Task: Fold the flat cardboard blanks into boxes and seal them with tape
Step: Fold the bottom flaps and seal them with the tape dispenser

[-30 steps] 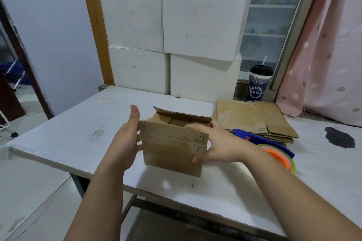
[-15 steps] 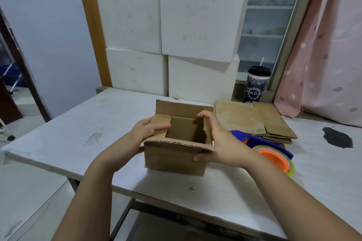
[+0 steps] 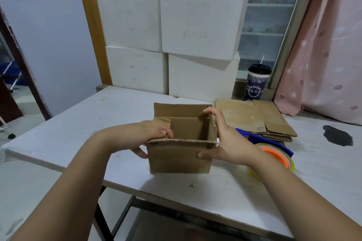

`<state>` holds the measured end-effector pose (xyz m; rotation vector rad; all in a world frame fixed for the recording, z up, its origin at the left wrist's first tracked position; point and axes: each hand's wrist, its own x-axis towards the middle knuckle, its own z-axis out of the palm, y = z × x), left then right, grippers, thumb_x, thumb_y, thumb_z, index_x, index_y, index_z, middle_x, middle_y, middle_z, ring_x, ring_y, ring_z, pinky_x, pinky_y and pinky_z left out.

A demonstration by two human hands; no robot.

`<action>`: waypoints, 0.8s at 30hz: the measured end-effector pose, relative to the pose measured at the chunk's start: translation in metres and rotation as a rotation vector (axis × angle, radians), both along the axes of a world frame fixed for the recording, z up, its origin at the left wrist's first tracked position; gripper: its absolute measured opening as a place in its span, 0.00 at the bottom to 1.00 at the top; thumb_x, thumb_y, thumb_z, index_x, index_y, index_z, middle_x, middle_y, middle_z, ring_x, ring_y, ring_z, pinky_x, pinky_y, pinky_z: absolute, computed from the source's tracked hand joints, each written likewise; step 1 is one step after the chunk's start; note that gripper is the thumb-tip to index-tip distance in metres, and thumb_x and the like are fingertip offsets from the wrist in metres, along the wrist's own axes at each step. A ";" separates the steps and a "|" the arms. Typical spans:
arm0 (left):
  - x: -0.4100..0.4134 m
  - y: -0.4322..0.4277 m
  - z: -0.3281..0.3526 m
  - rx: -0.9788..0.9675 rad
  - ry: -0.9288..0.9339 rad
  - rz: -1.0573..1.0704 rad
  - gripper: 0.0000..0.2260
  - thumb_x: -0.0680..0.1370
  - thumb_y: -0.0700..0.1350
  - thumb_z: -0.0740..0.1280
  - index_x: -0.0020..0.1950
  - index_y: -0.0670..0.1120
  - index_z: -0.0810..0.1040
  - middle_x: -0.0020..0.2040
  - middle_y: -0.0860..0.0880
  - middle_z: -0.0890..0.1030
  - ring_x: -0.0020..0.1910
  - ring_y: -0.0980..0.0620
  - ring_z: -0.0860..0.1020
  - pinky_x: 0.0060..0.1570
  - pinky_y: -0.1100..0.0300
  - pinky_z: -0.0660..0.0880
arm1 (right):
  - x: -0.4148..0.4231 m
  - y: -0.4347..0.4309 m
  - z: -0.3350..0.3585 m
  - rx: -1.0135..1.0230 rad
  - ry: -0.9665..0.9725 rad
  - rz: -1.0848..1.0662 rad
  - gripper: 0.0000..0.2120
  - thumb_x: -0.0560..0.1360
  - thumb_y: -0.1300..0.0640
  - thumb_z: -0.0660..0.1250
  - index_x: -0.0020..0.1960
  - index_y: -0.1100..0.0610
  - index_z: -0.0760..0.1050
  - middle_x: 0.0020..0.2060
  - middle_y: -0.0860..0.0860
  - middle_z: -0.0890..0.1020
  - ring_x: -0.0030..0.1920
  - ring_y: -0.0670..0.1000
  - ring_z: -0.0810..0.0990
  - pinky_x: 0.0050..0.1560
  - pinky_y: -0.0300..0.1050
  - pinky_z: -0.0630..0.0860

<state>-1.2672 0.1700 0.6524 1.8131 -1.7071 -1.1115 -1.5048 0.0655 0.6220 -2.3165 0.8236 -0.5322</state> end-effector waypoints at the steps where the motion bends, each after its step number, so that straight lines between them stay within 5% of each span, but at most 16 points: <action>1: 0.000 0.000 0.002 0.002 0.002 0.000 0.11 0.82 0.55 0.55 0.51 0.65 0.76 0.55 0.56 0.74 0.54 0.52 0.75 0.46 0.60 0.80 | 0.000 0.000 0.000 0.000 0.007 -0.004 0.44 0.66 0.52 0.79 0.65 0.37 0.50 0.44 0.41 0.74 0.39 0.40 0.76 0.35 0.26 0.69; 3: 0.000 0.000 0.000 -0.006 0.014 -0.002 0.07 0.78 0.61 0.57 0.51 0.63 0.73 0.54 0.55 0.74 0.54 0.50 0.75 0.43 0.61 0.79 | 0.002 0.002 -0.001 -0.002 -0.012 -0.018 0.45 0.66 0.54 0.79 0.67 0.40 0.50 0.40 0.39 0.72 0.35 0.36 0.77 0.34 0.25 0.68; 7: 0.003 0.007 -0.008 -0.115 0.161 0.032 0.18 0.68 0.70 0.61 0.54 0.66 0.66 0.57 0.61 0.70 0.54 0.54 0.76 0.43 0.60 0.79 | 0.000 0.001 -0.008 0.053 -0.110 -0.070 0.44 0.64 0.57 0.80 0.61 0.35 0.51 0.31 0.38 0.75 0.31 0.32 0.75 0.31 0.25 0.68; 11: 0.008 0.005 -0.017 -0.283 0.215 0.219 0.27 0.64 0.66 0.72 0.55 0.71 0.59 0.54 0.57 0.74 0.45 0.56 0.81 0.41 0.62 0.79 | 0.006 0.001 -0.008 0.115 -0.192 -0.123 0.45 0.62 0.56 0.80 0.60 0.30 0.51 0.46 0.41 0.79 0.36 0.37 0.78 0.36 0.28 0.72; 15: 0.003 -0.019 -0.047 -0.503 0.213 0.526 0.41 0.71 0.50 0.73 0.71 0.70 0.47 0.56 0.59 0.72 0.44 0.61 0.79 0.47 0.61 0.75 | 0.024 0.000 -0.015 0.054 -0.217 -0.237 0.53 0.65 0.56 0.79 0.70 0.32 0.43 0.67 0.49 0.72 0.64 0.52 0.75 0.64 0.45 0.71; 17: 0.002 -0.033 -0.061 -0.551 0.302 0.647 0.33 0.75 0.48 0.70 0.73 0.63 0.55 0.58 0.58 0.75 0.50 0.56 0.78 0.46 0.64 0.73 | 0.036 -0.003 -0.021 0.046 -0.246 -0.302 0.56 0.67 0.57 0.77 0.73 0.34 0.38 0.70 0.51 0.69 0.68 0.53 0.71 0.68 0.49 0.68; 20: 0.002 -0.057 -0.080 -0.581 0.326 0.734 0.15 0.77 0.45 0.68 0.61 0.57 0.72 0.57 0.54 0.79 0.54 0.54 0.78 0.48 0.60 0.75 | 0.060 -0.015 -0.027 0.124 -0.305 -0.370 0.53 0.73 0.58 0.72 0.74 0.37 0.32 0.70 0.54 0.69 0.68 0.54 0.70 0.66 0.49 0.67; 24: 0.006 -0.096 -0.090 -0.577 0.246 0.825 0.23 0.75 0.48 0.71 0.68 0.51 0.68 0.62 0.49 0.71 0.54 0.52 0.75 0.59 0.53 0.74 | 0.092 -0.047 -0.026 0.190 -0.271 -0.499 0.42 0.77 0.58 0.66 0.78 0.47 0.39 0.69 0.56 0.67 0.67 0.56 0.70 0.66 0.51 0.67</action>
